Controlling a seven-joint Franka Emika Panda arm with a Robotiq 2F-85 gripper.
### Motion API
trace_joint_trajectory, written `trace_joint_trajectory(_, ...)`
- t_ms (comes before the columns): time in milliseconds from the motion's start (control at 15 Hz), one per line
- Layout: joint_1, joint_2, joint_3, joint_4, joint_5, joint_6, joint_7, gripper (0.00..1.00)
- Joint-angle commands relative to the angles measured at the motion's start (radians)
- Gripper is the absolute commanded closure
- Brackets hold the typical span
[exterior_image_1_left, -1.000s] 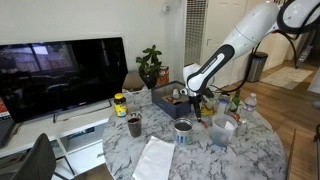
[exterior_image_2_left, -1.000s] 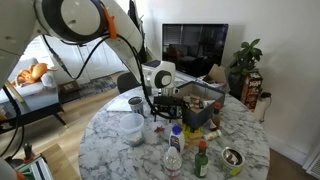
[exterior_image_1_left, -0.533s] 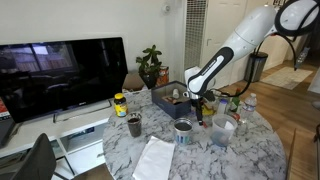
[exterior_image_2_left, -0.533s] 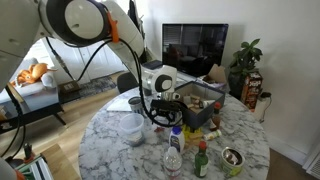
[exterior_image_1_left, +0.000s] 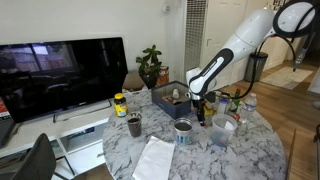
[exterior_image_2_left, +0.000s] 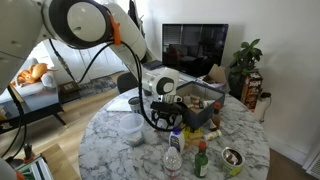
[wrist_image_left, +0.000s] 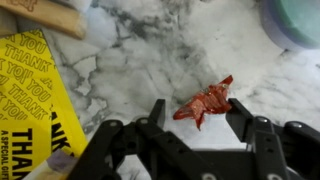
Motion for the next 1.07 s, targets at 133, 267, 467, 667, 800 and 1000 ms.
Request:
trace_joint_trajectory(133,-0.009,0.017,0.019,0.001,0.009,-0.017,0.013,0.82)
trace_joint_trajectory(267,-0.012,0.012,0.029,-0.001,0.013,-0.029,-0.001,0.94)
trace_joint_trajectory(467,-0.019,-0.013,0.039,-0.017,0.012,-0.044,-0.021,0.99)
trace_joint_trajectory(667,-0.025,-0.041,0.046,-0.032,0.011,-0.061,-0.044,0.99)
trace_joint_trajectory(800,-0.030,-0.065,0.051,-0.047,0.010,-0.073,-0.066,0.99)
trace_joint_trajectory(1000,-0.040,-0.129,0.058,-0.096,0.011,-0.072,-0.102,0.98)
